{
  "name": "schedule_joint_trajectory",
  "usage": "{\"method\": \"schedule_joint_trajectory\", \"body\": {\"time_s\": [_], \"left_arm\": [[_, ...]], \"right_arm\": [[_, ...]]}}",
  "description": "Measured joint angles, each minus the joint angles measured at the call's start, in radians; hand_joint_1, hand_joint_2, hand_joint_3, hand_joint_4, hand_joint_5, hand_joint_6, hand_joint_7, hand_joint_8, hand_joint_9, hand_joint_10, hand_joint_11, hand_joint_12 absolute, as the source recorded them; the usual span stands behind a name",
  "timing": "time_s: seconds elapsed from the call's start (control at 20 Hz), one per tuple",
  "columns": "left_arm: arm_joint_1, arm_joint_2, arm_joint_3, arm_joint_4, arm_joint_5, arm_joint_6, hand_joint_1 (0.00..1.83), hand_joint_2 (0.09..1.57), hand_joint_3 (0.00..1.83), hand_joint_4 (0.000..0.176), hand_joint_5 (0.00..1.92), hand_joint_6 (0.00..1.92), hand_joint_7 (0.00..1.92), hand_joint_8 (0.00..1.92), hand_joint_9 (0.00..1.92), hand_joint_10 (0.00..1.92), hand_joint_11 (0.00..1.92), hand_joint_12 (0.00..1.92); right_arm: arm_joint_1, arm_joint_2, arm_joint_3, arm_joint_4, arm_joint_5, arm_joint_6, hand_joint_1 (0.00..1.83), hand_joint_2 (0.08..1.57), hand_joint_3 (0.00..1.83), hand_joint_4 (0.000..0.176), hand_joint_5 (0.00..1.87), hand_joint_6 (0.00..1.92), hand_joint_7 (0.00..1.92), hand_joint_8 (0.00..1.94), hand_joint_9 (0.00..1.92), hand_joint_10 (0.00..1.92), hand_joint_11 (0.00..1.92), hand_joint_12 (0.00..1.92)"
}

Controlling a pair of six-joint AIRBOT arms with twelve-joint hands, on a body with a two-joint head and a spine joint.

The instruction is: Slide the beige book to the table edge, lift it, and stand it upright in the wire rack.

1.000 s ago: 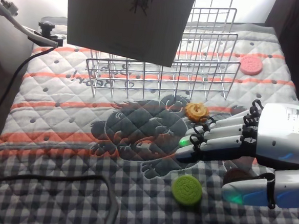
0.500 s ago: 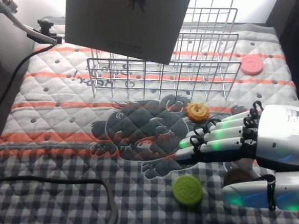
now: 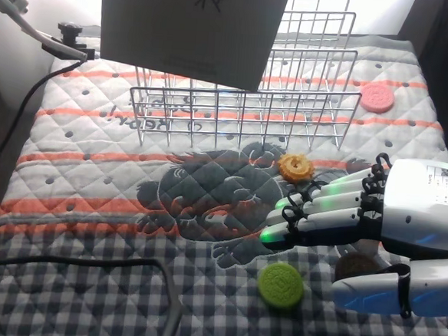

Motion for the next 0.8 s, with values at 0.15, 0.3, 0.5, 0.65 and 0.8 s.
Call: {"method": "schedule_joint_trajectory", "body": {"time_s": [0.15, 0.3, 0.5, 0.65, 0.8], "left_arm": [[-0.003, 0.0, 0.0, 0.0, 0.0, 0.005, 1.28, 1.05, 0.0, 0.0, 1.04, 0.76, 1.22, 0.74, 1.47, 0.16, 1.15, 1.02], [-0.003, 0.0, 0.0, 0.0, 0.0, 0.005, 1.29, 1.05, 0.0, 0.0, 1.06, 0.71, 1.21, 0.79, 1.48, 0.16, 1.13, 1.05], [0.014, 0.001, -0.005, -0.021, -0.033, 0.009, 1.29, 1.05, 0.0, 0.0, 1.06, 0.7, 1.2, 0.79, 1.48, 0.16, 1.14, 1.04], [0.04, 0.008, -0.039, -0.052, -0.072, 0.038, 1.3, 1.05, 0.0, 0.0, 1.08, 0.66, 1.21, 0.81, 1.48, 0.19, 1.12, 1.09], [0.061, 0.016, -0.072, -0.058, -0.142, 0.081, 1.3, 1.05, 0.0, 0.0, 1.07, 0.67, 1.22, 0.78, 1.49, 0.21, 1.13, 1.11]], "right_arm": [[0.0, -0.001, 0.002, 0.0, 0.0, 0.0, 0.0, 1.47, 0.0, 0.0, 0.39, 0.0, 0.4, 0.0, 0.36, 0.0, 0.44, 0.47], [0.0, -0.001, 0.002, 0.0, 0.0, 0.0, 0.02, 1.47, 0.0, 0.0, 0.38, 0.0, 0.4, 0.0, 0.35, 0.0, 0.44, 0.42], [0.0, -0.002, 0.002, 0.001, 0.0, 0.0, 0.03, 1.47, 0.0, 0.0, 0.39, 0.01, 0.41, 0.01, 0.36, 0.0, 0.45, 0.42], [0.0, -0.003, 0.002, 0.0, 0.0, 0.0, 0.0, 1.47, 0.0, 0.0, 0.39, 0.0, 0.4, 0.0, 0.36, 0.0, 0.51, 0.44], [0.0, -0.003, 0.002, 0.0, 0.0, 0.0, 0.01, 1.48, 0.0, 0.0, 0.4, 0.0, 0.41, 0.01, 0.36, 0.0, 0.45, 0.41]]}}
